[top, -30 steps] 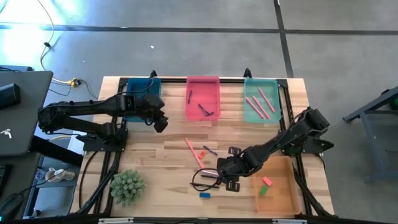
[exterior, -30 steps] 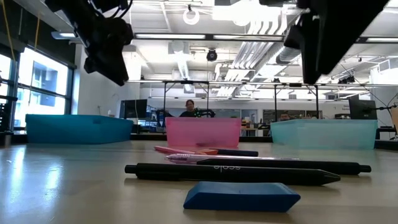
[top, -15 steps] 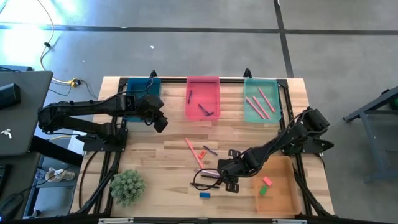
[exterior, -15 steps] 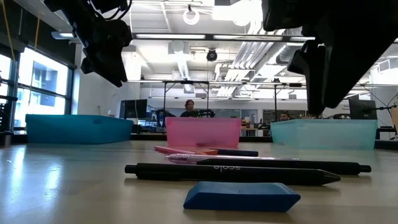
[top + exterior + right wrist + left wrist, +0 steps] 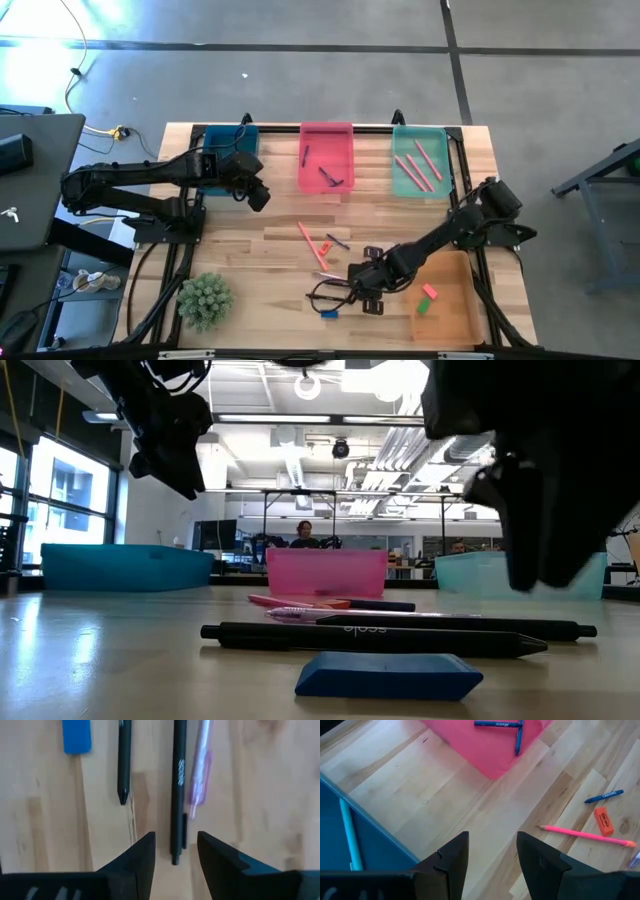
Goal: Sort crayons/erasers/pens/pencils in bins
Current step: Put the black pen into the blue bin
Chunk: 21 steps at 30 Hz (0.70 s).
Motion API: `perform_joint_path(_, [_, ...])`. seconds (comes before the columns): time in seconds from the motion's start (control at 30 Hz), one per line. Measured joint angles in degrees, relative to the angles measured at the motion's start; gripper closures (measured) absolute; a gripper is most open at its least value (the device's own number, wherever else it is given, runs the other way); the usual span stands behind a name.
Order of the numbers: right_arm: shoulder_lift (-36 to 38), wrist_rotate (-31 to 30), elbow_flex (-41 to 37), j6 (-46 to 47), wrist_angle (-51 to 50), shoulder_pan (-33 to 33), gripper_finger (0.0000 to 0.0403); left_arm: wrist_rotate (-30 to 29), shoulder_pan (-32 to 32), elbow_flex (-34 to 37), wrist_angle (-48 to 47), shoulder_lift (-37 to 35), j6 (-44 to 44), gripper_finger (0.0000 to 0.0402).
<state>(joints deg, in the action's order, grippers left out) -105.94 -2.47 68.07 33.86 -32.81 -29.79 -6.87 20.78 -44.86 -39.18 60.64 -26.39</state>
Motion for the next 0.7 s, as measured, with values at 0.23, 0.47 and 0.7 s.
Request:
perform_joint_path(0.23, [-2.69,-0.37,0.0,3.53,0.64,-1.41,0.0263,-0.05,-0.03,0.0,0.02,0.0,-0.01,0.0245])
perform_joint_path(0.47, [-4.89,-0.96,0.27,7.11,0.34,-1.48,0.0263,-0.1,-0.07,0.02,0.05,0.0,-0.01,0.0245])
perform_joint_path(0.7, [-5.26,-1.12,0.26,7.64,-0.79,-1.48,0.0275,-0.18,-0.07,0.02,0.04,0.0,0.0,0.0245])
